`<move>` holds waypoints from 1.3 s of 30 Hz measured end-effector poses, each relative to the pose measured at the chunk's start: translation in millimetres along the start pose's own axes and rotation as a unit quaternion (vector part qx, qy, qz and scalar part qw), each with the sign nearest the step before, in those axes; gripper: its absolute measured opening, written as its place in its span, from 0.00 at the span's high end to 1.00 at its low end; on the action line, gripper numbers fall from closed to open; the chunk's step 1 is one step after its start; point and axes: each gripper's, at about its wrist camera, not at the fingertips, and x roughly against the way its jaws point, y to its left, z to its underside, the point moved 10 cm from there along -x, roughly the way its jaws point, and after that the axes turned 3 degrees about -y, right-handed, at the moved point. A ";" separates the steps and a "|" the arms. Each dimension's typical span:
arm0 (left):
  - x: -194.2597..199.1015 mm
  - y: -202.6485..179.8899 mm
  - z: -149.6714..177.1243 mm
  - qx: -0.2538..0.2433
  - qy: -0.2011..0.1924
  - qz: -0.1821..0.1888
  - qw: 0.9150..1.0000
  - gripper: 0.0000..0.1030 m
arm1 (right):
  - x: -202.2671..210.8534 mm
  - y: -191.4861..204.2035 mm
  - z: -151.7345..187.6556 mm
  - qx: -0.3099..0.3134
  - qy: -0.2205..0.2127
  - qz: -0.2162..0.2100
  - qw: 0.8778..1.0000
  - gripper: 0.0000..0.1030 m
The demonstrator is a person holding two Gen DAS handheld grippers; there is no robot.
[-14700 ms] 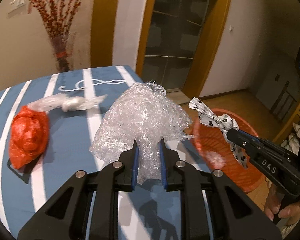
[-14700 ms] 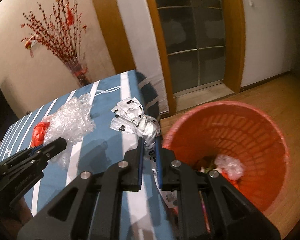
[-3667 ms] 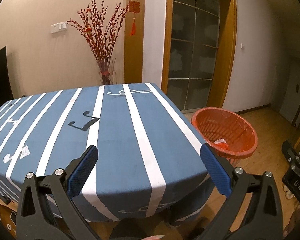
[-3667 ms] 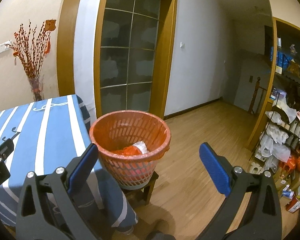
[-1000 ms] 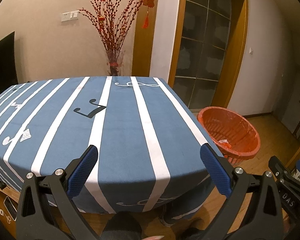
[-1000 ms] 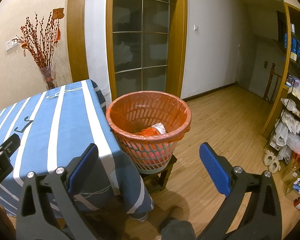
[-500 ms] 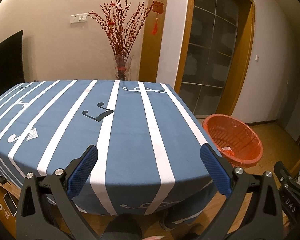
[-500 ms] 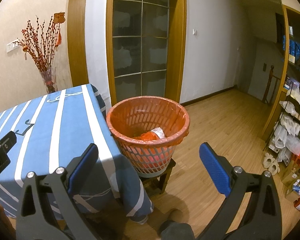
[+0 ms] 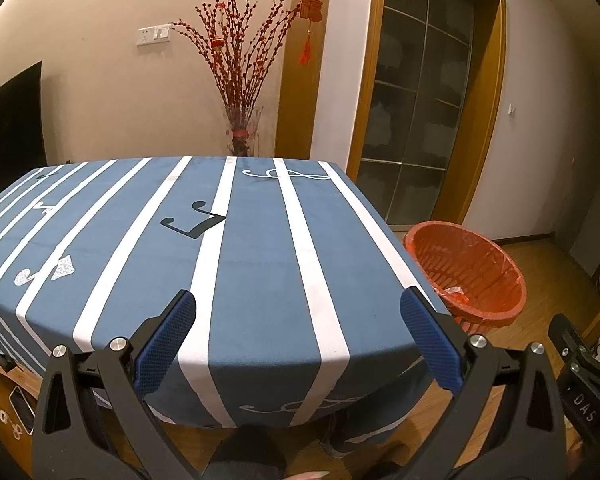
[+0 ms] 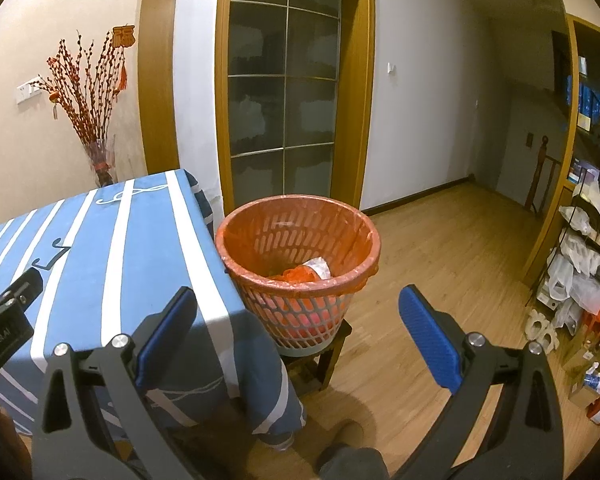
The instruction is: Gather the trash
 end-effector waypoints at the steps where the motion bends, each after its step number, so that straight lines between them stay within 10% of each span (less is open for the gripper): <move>1: -0.2 -0.4 0.0 -0.001 0.000 -0.001 1.000 0.03 | -0.8 0.3 0.5 0.000 0.001 0.000 1.000 0.04; 39: -4.9 -7.3 6.5 -0.013 0.010 -0.004 1.000 0.03 | -9.5 -3.2 6.5 -0.005 0.017 -0.002 1.000 0.04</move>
